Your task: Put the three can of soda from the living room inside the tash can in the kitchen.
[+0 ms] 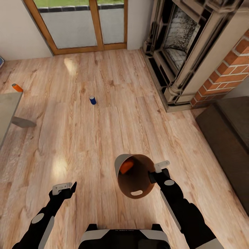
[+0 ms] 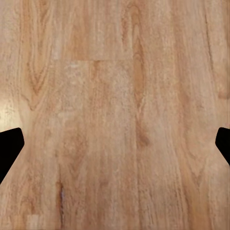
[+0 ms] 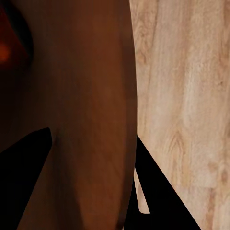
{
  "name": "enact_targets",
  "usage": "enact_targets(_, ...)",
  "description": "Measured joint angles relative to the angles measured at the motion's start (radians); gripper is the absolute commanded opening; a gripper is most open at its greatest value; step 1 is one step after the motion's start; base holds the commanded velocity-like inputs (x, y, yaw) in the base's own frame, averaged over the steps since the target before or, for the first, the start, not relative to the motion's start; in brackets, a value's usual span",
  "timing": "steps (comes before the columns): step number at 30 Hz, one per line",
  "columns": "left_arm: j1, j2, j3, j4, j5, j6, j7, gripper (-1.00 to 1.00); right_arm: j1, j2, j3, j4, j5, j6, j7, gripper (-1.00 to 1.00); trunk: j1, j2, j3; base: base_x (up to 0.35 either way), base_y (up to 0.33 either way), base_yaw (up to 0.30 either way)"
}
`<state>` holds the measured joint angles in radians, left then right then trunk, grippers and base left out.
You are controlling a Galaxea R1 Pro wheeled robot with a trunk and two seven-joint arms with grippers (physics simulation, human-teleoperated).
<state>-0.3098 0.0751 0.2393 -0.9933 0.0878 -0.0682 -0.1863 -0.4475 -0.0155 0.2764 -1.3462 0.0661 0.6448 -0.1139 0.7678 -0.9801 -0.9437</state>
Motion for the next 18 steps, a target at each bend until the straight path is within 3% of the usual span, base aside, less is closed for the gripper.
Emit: enact_targets(18, 0.0, 0.0, 0.0, 0.001, 0.001, 0.004, -0.001, 1.0, 0.0, 0.001, 0.003, 0.0, 0.0, 0.001, -0.001, -1.0, 0.0, 0.0, 0.0, 0.298, 0.0, 0.0)
